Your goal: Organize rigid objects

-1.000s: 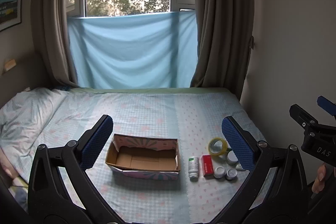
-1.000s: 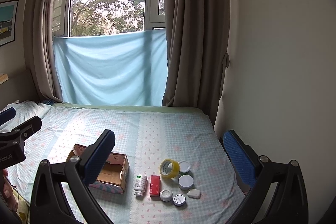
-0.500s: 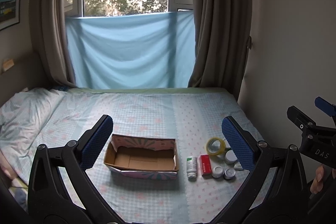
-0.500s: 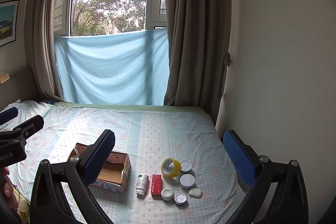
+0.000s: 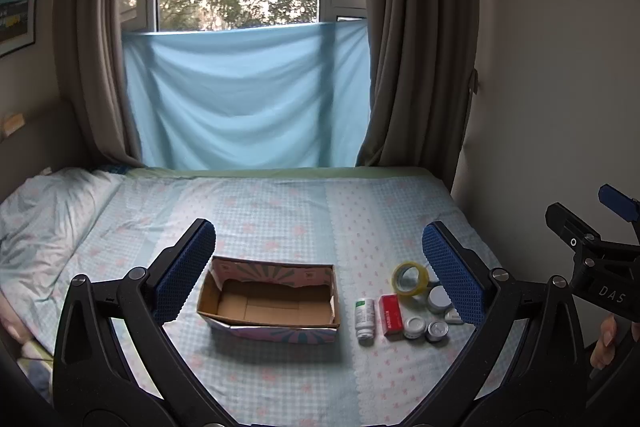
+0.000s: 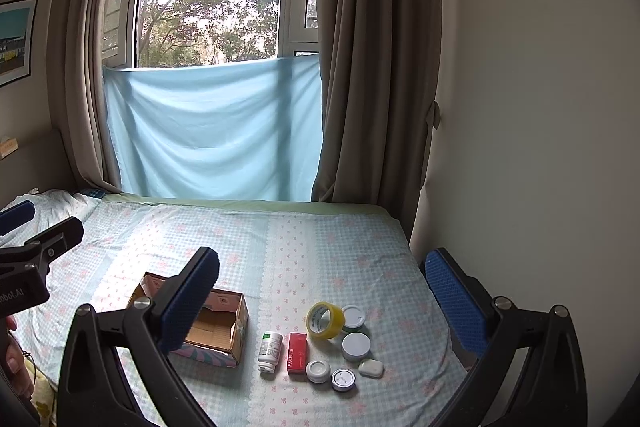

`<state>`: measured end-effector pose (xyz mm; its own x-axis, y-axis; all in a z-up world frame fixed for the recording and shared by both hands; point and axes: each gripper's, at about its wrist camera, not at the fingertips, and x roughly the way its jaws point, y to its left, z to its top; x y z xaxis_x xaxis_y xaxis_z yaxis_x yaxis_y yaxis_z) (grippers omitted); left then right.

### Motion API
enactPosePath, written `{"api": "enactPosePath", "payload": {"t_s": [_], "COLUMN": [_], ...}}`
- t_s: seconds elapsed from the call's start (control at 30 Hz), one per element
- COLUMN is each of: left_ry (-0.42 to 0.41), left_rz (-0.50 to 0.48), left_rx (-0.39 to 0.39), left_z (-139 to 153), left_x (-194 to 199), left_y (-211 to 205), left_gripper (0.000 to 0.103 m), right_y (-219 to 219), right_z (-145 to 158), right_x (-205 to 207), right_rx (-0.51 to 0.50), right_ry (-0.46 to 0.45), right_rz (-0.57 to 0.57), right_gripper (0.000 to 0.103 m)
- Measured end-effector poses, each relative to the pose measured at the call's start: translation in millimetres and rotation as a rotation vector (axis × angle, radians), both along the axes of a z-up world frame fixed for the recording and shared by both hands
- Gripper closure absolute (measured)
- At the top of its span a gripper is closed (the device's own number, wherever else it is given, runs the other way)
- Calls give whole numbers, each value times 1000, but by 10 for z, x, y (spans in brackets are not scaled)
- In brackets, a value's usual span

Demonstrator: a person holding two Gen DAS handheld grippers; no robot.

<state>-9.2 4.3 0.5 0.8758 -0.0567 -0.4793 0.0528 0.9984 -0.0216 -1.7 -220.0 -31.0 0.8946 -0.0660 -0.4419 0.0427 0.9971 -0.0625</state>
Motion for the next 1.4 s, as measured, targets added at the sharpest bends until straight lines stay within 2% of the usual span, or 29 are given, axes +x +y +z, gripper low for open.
{"api": "enactPosePath", "payload": {"t_s": [0.53,0.67,0.8,0.97,1.13,1.23,1.4], "left_ry": [25,63,137,249,375,470,631], "left_rz": [-11,-25,-53,-105,-172,-212,-235], "left_rx": [-9,-11,-28,-36,-34,-35,-41], "left_z": [-54,-128,-268,-560,-970,-1313,-2048], "left_x": [98,168,326,628,1065,1377,1893], "left_y": [32,16,-32,-214,-519,-760,-1193], "left_gripper": [0,0,0,1,1,1,1], "right_y": [13,-26,-98,-263,-484,-654,-896], "right_z": [5,-49,-161,-405,-801,-1118,-1707], "right_x": [48,76,139,271,463,624,910], "right_rx": [-3,2,16,33,53,57,51], "right_ry": [12,29,83,178,288,357,464], "right_rz": [-8,-27,-55,-92,-135,-158,-167], "right_gripper": [0,0,0,0,0,0,0]}}
